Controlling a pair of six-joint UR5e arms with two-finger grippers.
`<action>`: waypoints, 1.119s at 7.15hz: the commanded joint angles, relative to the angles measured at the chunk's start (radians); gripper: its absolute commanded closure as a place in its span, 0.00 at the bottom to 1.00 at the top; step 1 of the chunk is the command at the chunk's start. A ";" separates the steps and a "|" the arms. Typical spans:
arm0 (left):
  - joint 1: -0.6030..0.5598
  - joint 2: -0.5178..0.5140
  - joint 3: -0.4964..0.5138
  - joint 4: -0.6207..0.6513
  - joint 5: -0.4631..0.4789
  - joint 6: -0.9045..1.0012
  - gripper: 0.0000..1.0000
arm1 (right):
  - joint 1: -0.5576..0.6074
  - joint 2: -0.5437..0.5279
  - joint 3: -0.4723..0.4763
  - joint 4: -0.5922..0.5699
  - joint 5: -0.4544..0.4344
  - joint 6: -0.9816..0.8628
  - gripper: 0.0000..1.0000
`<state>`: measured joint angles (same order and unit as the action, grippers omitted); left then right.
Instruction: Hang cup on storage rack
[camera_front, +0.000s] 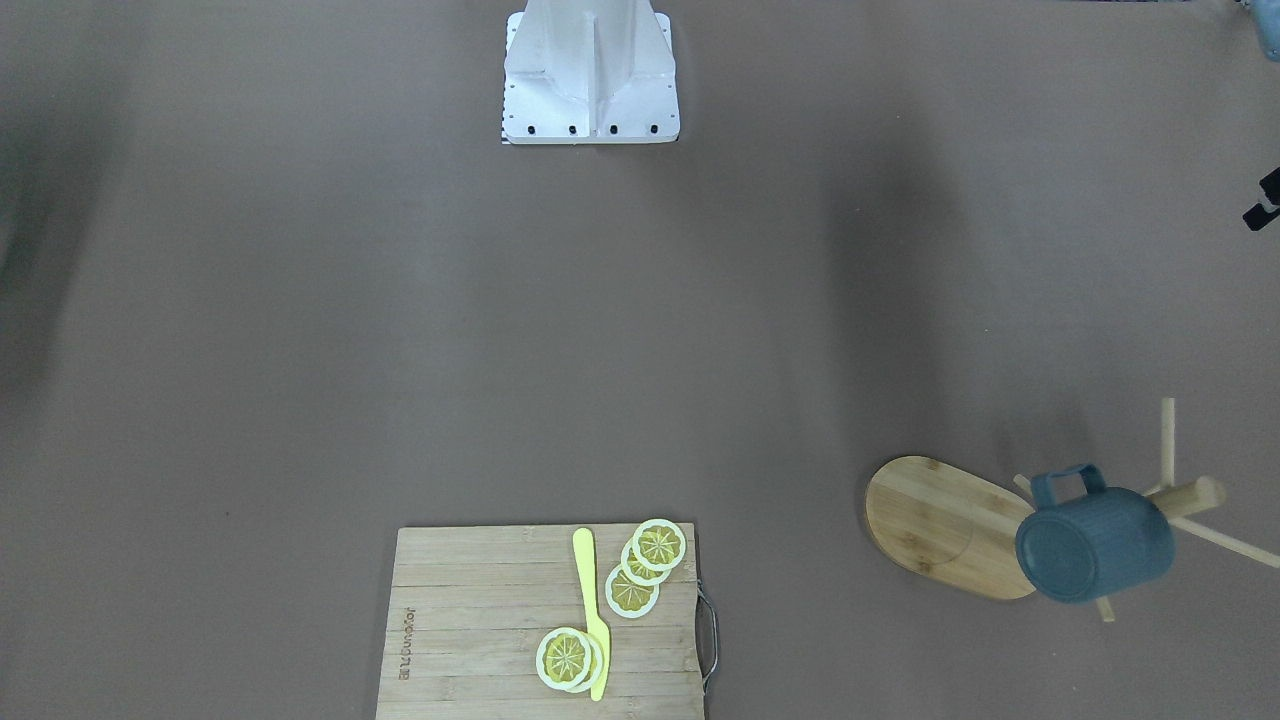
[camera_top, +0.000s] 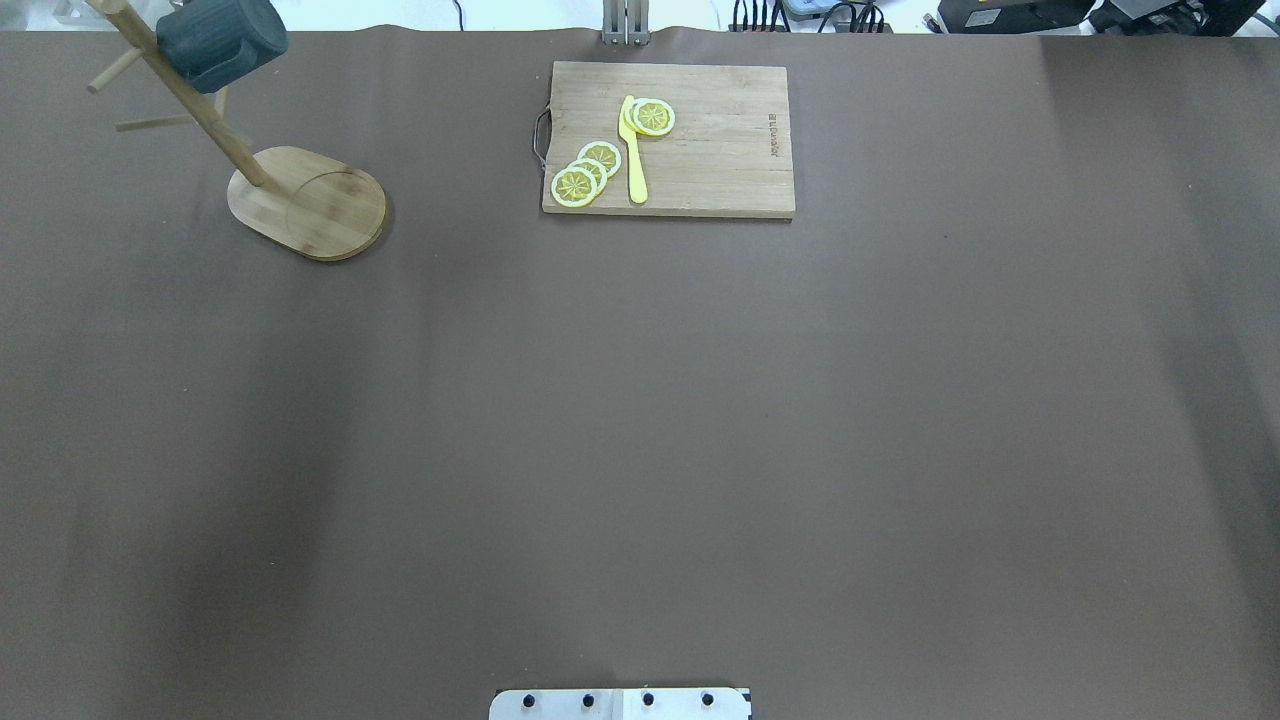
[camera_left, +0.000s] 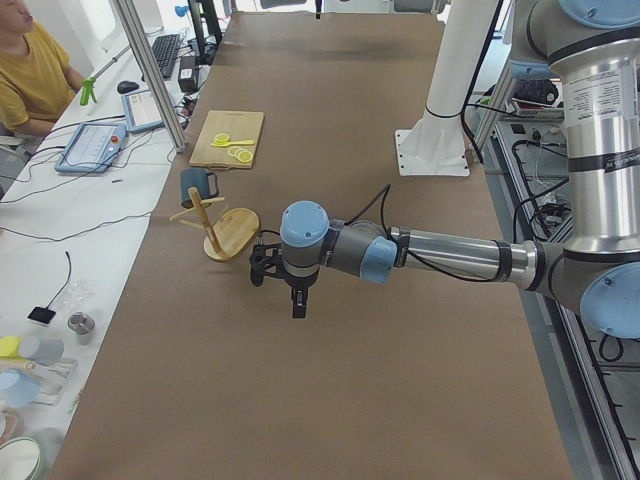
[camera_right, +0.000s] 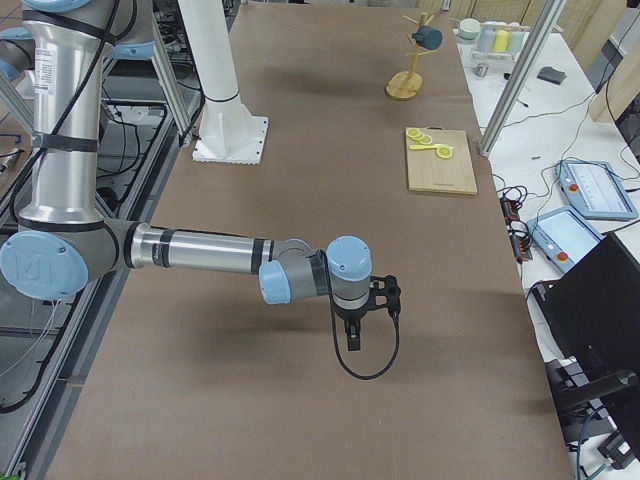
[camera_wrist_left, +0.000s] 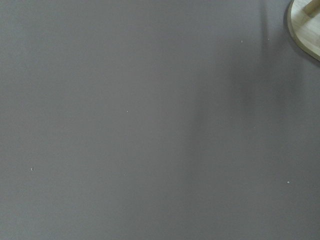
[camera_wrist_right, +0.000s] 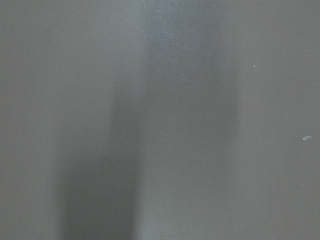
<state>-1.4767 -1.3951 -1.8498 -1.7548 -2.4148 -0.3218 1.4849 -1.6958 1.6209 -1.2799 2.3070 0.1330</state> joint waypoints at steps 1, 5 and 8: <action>-0.005 -0.005 0.001 0.004 -0.003 0.000 0.02 | 0.000 0.007 0.007 -0.009 -0.014 0.002 0.00; -0.005 -0.002 -0.019 0.001 0.002 0.001 0.02 | -0.049 0.073 0.020 -0.166 -0.083 0.005 0.00; -0.004 -0.001 -0.025 0.000 -0.003 0.001 0.02 | -0.057 0.074 0.019 -0.167 -0.081 0.005 0.00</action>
<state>-1.4805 -1.3964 -1.8742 -1.7537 -2.4162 -0.3212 1.4328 -1.6232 1.6400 -1.4442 2.2263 0.1381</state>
